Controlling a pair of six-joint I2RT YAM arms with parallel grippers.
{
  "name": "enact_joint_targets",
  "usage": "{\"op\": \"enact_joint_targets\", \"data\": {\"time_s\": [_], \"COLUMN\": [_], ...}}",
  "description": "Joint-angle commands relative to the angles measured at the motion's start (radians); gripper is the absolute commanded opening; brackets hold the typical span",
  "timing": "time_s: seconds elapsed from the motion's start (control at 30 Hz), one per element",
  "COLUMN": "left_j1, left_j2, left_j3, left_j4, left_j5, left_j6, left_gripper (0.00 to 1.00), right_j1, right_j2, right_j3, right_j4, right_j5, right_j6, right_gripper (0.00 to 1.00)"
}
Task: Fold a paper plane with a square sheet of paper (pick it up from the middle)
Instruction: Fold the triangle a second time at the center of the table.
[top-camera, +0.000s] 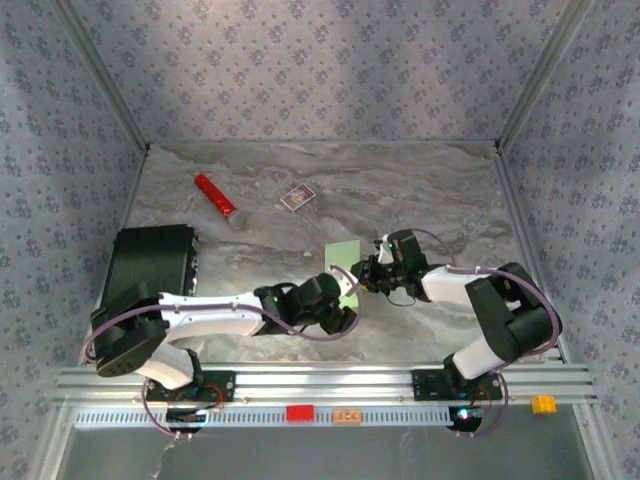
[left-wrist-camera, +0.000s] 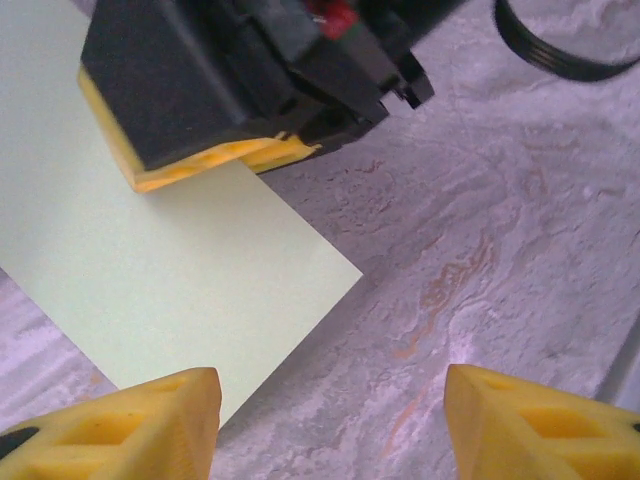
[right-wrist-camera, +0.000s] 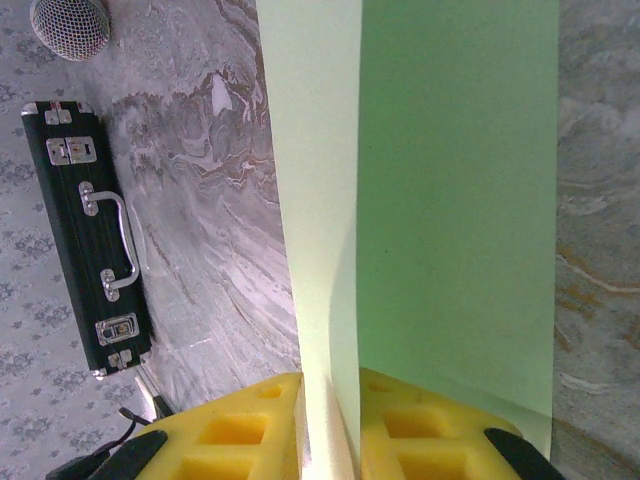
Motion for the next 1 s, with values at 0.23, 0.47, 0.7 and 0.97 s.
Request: {"op": "enact_joint_targets", "data": {"time_s": [0.23,0.47,0.7,0.97], "left_j1": [-0.130,-0.167,-0.168,-0.164], "left_j2": [0.177,0.271,0.307,0.321], "left_j3": [0.141,0.223,0.238,0.245], "left_j4": [-0.105,-0.168,-0.179,-0.167], "left_j5": [-0.308,-0.469,-0.518,-0.516], "left_j6": [0.146,0.183,0.154,0.150], "left_gripper": [0.69,0.72,0.72,0.60], "right_j1": [-0.005,-0.005,-0.006,-0.007], "right_j2": [0.011,0.021,0.021,0.018], "right_j3": [0.021,0.019,0.022,0.020], "right_j4": [0.007,0.012,0.015,0.013], "right_j5": [-0.020,-0.022,-0.025,-0.019], "right_j6": [0.018,0.026,0.032,0.032], "right_gripper": [0.20,0.21,0.21,0.21]}}
